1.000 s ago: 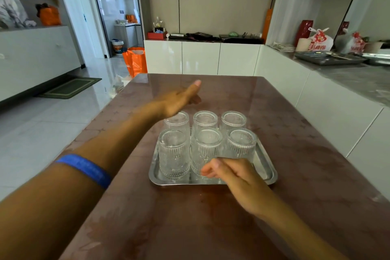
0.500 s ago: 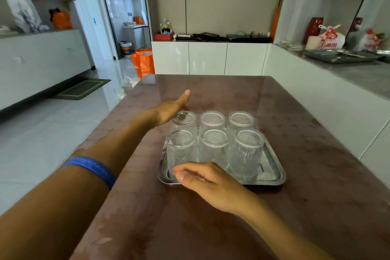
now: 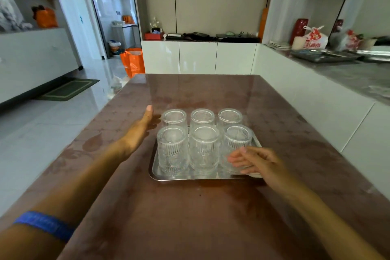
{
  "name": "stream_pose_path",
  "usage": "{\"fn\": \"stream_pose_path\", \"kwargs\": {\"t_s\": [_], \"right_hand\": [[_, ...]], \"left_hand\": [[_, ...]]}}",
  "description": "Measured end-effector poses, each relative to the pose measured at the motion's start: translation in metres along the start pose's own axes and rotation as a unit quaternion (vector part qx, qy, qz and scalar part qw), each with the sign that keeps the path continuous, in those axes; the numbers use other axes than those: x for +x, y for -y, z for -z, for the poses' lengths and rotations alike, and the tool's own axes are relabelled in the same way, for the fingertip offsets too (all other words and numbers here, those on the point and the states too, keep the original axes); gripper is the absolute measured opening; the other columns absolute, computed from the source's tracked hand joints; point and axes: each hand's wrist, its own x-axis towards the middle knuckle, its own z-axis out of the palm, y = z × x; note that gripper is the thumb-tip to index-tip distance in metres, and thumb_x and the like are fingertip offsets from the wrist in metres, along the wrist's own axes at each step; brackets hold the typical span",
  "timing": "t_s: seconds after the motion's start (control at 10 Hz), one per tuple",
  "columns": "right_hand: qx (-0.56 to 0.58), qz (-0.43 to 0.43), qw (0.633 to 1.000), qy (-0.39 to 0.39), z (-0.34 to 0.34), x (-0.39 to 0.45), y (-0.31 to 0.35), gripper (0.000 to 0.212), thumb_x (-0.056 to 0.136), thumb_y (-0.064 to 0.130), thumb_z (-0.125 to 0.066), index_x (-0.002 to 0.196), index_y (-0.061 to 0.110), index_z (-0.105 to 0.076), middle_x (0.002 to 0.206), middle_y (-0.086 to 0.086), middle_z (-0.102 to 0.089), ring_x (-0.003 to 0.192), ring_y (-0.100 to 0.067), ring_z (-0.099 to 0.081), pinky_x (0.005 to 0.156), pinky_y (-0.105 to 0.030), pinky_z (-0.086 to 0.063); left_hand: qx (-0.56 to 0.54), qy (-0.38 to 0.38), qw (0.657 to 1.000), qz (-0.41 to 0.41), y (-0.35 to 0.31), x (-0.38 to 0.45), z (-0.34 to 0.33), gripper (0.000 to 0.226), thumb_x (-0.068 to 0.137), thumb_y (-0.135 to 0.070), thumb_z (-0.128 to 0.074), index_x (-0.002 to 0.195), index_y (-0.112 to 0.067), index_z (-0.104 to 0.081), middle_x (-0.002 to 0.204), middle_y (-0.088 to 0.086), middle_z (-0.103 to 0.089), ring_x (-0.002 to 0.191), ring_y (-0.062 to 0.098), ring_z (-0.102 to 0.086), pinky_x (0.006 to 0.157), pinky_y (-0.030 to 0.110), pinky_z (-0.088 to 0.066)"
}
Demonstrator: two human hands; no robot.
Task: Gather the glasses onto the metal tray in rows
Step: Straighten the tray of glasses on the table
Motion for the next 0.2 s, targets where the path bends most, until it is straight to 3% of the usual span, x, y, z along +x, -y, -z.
{"fn": "stream_pose_path", "kwargs": {"t_s": [0.1,0.2], "right_hand": [[-0.059,-0.023,0.998,0.02,-0.001,0.001,-0.001,0.026,0.097,0.026,-0.054,0.098,0.015,-0.076,0.097,-0.006,-0.08,0.096,-0.026,-0.074,0.077,-0.029,-0.06],[-0.012,0.062,0.998,-0.001,0.011,-0.02,0.03,0.021,0.083,0.036,-0.067,0.096,0.025,-0.079,0.095,-0.003,-0.08,0.089,-0.023,-0.075,0.072,-0.027,-0.059]], "left_hand": [[-0.007,-0.004,1.0,0.02,0.003,-0.023,-0.006,0.068,0.103,-0.053,-0.017,0.146,-0.009,-0.047,0.153,0.01,-0.049,0.14,0.025,-0.046,0.117,0.037,-0.031],[-0.041,-0.124,0.987,-0.094,-0.011,-0.052,-0.001,0.031,0.102,-0.03,-0.048,0.129,-0.024,-0.062,0.133,0.002,-0.067,0.13,0.021,-0.058,0.101,0.02,-0.049]]}}
